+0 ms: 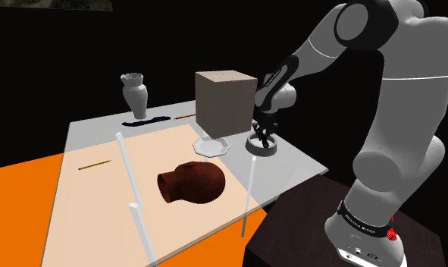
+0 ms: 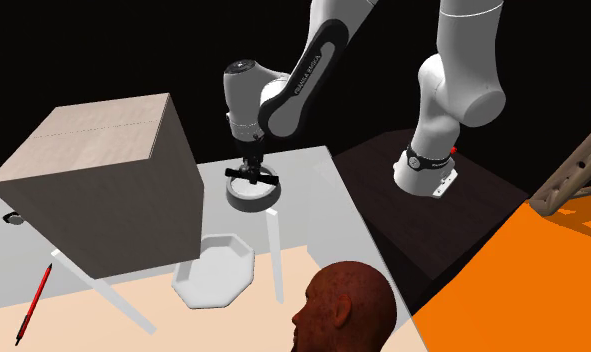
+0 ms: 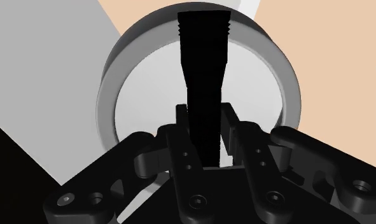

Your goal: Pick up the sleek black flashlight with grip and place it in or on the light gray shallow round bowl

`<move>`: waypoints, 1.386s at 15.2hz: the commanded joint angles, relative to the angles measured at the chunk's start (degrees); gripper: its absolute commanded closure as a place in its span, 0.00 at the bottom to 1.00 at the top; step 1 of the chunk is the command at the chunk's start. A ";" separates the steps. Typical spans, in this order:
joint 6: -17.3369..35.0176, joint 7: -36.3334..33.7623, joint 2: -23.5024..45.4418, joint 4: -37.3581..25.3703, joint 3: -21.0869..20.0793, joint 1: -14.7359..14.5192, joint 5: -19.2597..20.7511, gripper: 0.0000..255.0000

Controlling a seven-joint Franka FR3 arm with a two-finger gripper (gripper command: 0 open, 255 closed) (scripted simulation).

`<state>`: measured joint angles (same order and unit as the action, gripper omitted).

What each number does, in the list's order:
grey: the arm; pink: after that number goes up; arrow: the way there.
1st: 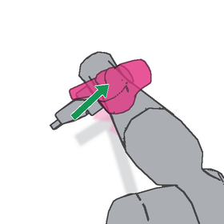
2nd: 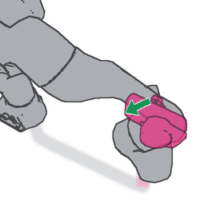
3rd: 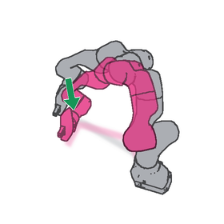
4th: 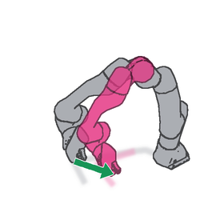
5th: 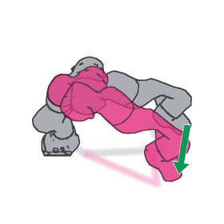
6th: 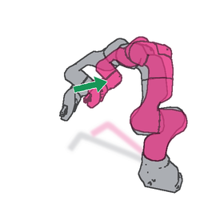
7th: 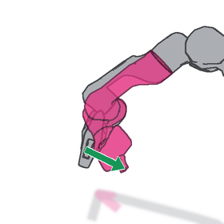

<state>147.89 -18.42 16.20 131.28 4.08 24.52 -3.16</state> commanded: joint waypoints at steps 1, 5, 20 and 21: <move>1.11 0.20 1.26 -0.18 -0.08 0.10 -0.20 1.00; 1.11 0.20 1.26 -0.18 -0.07 0.09 -0.21 1.00; -5.42 -0.54 -5.01 -0.47 0.42 -0.19 0.85 0.00; -5.42 -0.54 -5.00 -0.47 0.42 -0.19 0.85 0.00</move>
<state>142.72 -18.96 11.39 130.84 4.48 24.32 -2.34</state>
